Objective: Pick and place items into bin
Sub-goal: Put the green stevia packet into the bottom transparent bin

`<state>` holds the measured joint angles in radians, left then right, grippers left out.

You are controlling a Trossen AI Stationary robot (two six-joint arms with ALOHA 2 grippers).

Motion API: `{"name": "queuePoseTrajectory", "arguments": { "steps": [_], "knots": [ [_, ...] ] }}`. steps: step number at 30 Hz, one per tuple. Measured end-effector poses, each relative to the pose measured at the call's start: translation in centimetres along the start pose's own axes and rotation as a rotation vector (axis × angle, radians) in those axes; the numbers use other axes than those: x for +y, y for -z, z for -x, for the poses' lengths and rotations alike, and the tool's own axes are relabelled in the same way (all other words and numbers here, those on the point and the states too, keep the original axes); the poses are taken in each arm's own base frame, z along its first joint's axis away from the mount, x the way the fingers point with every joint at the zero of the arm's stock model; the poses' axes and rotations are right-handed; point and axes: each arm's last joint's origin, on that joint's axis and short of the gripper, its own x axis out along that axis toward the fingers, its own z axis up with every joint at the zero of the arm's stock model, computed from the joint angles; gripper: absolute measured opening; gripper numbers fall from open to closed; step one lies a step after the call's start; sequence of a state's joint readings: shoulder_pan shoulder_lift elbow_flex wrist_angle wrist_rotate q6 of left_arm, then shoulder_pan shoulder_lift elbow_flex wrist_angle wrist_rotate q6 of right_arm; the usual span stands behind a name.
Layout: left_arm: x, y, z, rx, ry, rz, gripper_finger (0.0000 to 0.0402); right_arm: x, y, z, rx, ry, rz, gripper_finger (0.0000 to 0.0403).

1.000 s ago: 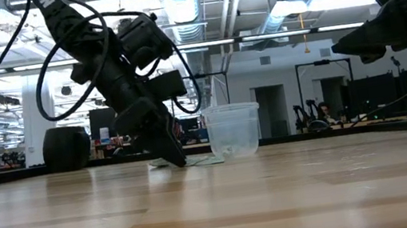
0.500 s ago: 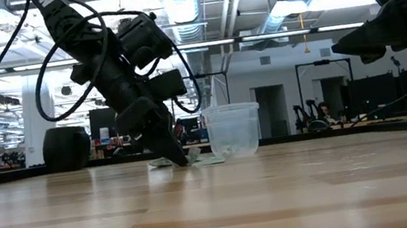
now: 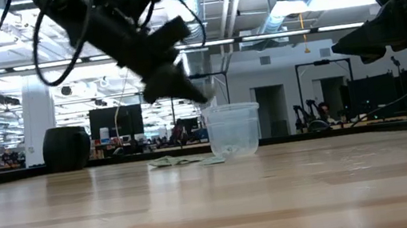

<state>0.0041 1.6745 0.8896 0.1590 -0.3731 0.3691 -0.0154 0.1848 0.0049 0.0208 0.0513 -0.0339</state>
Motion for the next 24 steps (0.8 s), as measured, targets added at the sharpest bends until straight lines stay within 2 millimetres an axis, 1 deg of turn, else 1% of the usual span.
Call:
{"name": "queuePoseTrajectory", "arguments": {
  "steps": [2, 7, 14, 17, 24],
  "knots": [
    [0.8, -0.8, -0.1, -0.042, -0.064, 0.011, 0.0004, 0.0, 0.0, 0.0, 0.0, 0.0, 0.0, 0.0133],
    [2.4, -1.6, -0.3, -0.111, -0.127, 0.055, 0.0004, 0.0, 0.0, 0.0, 0.0, 0.0, 0.0, 0.0134],
    [3.2, -1.4, -0.6, -0.141, -0.068, 0.099, 0.0009, 0.0, 0.0, 0.0, 0.0, 0.0, 0.0, 0.0132],
    [3.2, -1.4, -0.6, -0.144, -0.063, 0.099, 0.003, 0.0, 0.0, 0.0, 0.0, 0.0, 0.0, 0.0134],
    [3.2, -1.3, -0.6, -0.137, -0.063, 0.109, 0.0096, 0.0, 0.0, 0.0, 0.0, 0.0, 0.0, 0.0133]
  ]
}}
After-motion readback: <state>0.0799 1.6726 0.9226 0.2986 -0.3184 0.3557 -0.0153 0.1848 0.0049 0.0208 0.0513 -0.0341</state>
